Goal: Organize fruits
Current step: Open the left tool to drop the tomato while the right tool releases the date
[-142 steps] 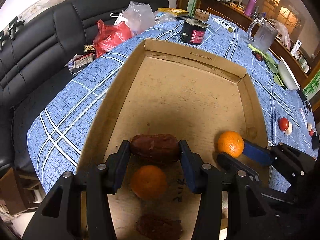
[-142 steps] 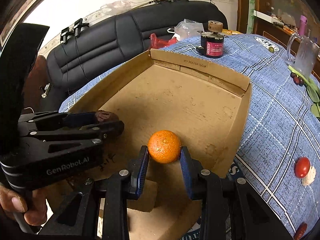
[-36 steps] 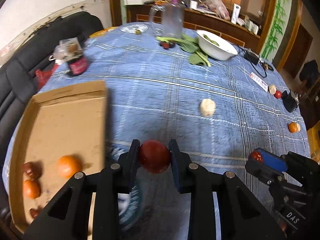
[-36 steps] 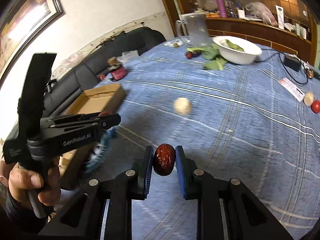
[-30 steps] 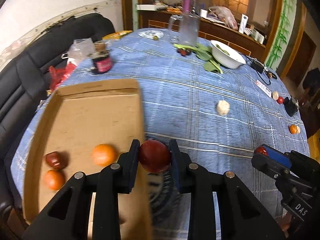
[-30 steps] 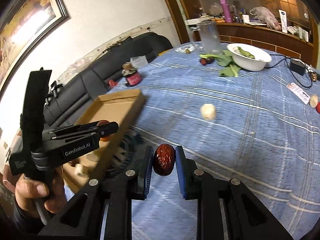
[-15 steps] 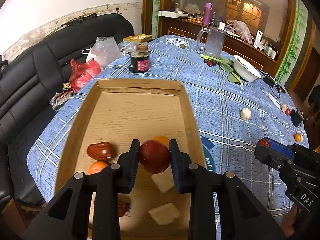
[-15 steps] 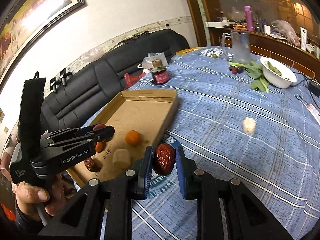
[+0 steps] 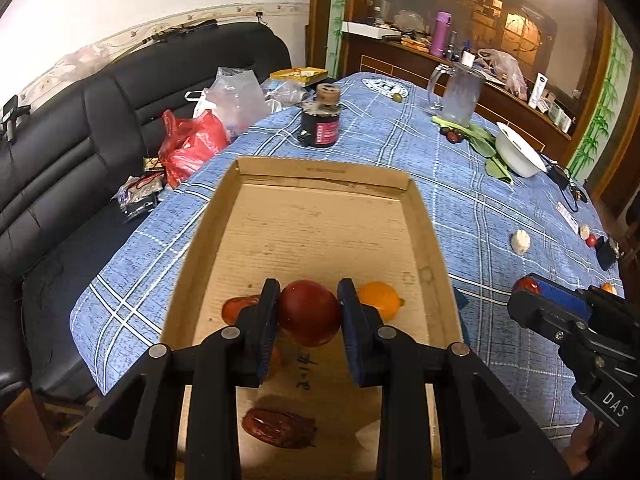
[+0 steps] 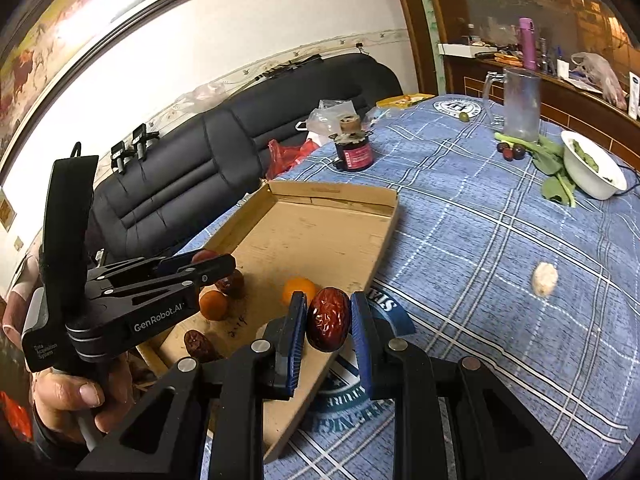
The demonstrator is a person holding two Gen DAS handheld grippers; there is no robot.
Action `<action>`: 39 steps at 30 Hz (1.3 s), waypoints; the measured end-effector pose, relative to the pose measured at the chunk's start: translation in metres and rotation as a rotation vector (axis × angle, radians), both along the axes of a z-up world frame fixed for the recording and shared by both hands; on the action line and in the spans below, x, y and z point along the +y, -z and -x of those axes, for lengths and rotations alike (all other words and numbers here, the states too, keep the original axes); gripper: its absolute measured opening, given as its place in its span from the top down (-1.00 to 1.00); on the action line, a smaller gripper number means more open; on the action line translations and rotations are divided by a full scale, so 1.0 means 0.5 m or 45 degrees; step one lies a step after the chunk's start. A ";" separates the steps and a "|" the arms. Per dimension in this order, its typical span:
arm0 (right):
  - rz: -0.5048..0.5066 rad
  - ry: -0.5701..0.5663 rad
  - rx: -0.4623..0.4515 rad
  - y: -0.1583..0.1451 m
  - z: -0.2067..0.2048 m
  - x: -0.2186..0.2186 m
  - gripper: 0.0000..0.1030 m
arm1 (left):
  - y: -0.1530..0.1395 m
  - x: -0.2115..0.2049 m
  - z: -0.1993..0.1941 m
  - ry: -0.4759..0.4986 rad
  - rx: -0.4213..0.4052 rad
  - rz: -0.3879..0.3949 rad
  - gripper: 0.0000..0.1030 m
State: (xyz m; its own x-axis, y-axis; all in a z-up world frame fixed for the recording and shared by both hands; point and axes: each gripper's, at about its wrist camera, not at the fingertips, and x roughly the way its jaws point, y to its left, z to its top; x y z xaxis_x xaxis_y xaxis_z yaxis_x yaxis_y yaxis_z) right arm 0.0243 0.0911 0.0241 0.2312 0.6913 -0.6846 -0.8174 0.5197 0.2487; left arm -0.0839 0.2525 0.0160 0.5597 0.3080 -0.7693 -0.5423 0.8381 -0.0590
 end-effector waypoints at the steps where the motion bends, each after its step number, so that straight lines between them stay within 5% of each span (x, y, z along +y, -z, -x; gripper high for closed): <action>1: 0.001 -0.003 0.001 0.001 0.000 0.004 0.57 | 0.001 0.004 0.001 -0.003 0.002 0.002 0.48; 11: 0.029 -0.060 0.015 0.020 -0.026 0.088 0.57 | 0.012 0.073 -0.026 -0.049 0.042 0.027 0.48; 20: 0.190 -0.103 0.017 0.095 -0.082 0.229 0.57 | 0.059 0.148 -0.087 -0.102 0.159 0.092 0.48; 31: 0.319 -0.150 -0.029 0.150 -0.075 0.270 0.55 | 0.109 0.147 -0.108 -0.097 0.278 0.101 0.46; 33: 0.324 -0.145 -0.024 0.155 -0.078 0.269 0.54 | 0.113 0.149 -0.111 -0.097 0.287 0.112 0.42; 35: 0.308 -0.144 -0.020 0.151 -0.078 0.266 0.45 | 0.111 0.153 -0.110 -0.114 0.296 0.102 0.14; 37: 0.301 -0.133 -0.045 0.142 -0.076 0.261 0.18 | 0.105 0.153 -0.104 -0.125 0.286 0.103 -0.04; 39: 0.277 -0.128 -0.056 0.128 -0.074 0.251 0.11 | 0.095 0.150 -0.096 -0.131 0.264 0.103 -0.06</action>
State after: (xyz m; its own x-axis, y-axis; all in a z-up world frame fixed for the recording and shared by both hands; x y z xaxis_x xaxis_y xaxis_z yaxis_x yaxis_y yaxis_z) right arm 0.0611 0.2167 -0.0398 0.2015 0.5500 -0.8105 -0.8754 0.4723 0.1029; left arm -0.0360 0.3273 -0.0313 0.3560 0.2880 -0.8890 -0.6317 0.7752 -0.0019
